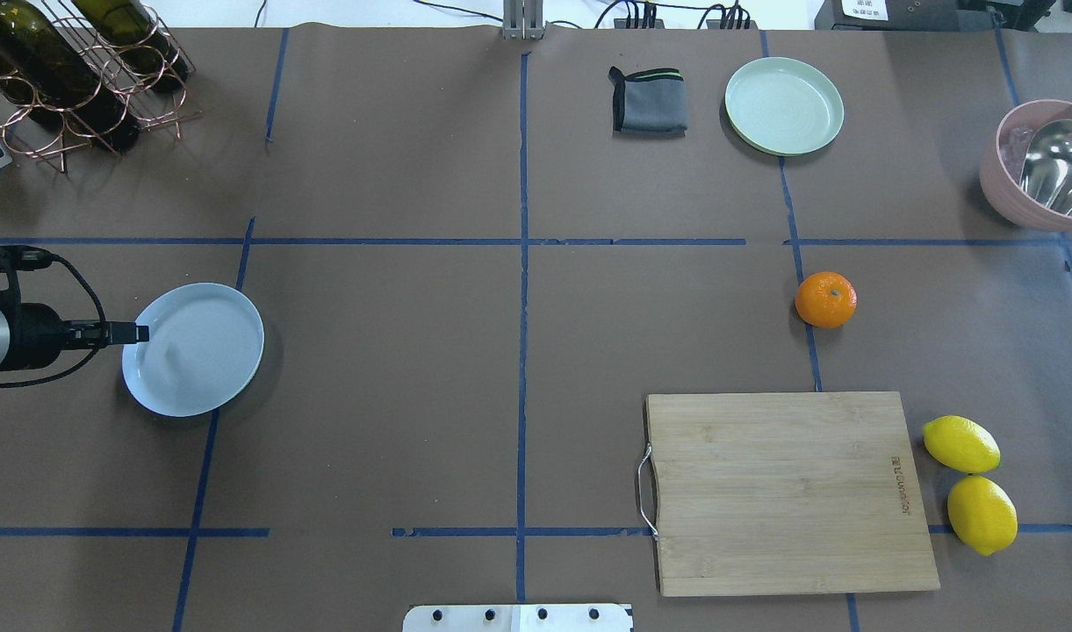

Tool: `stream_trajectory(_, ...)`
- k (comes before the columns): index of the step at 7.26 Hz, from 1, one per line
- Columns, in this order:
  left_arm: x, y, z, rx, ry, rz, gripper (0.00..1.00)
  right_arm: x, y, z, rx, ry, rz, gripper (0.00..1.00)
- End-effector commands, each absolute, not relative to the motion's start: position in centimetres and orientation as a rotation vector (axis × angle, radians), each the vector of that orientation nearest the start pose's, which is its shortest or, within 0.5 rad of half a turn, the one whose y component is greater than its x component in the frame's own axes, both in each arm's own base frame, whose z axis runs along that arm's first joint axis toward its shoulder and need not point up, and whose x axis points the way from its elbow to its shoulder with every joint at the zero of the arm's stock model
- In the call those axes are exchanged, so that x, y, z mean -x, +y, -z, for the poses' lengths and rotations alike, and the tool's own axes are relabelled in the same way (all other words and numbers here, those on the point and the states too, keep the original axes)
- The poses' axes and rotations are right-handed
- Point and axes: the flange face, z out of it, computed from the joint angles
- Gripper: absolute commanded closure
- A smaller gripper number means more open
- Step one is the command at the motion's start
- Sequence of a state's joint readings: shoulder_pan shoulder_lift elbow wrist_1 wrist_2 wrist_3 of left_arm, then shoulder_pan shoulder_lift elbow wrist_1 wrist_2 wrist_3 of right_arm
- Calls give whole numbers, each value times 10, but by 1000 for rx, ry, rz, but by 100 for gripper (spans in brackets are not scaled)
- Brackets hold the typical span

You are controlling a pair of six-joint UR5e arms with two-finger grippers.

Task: Pick orange to plate
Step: 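Push the light blue plate with the left gripper toward the table center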

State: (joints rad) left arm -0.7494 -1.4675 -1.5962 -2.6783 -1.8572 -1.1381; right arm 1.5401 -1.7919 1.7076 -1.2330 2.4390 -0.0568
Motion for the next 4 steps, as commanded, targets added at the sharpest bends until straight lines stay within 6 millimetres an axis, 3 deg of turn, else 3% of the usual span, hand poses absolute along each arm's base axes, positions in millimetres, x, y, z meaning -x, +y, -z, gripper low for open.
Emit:
stream_trajectory(1,-286,-406,-580,-359,991,141,67,-45,-412,-648,-248,-861,191,0)
stream_trajectory(2,-286,-406,-580,-360,990,139,100,-45,-411,-648,-247,-861,191,0)
stream_trajectory(4,-286,-406,-574,-369,998,132,100,-45,-412,-648,-248,-861,191,0)
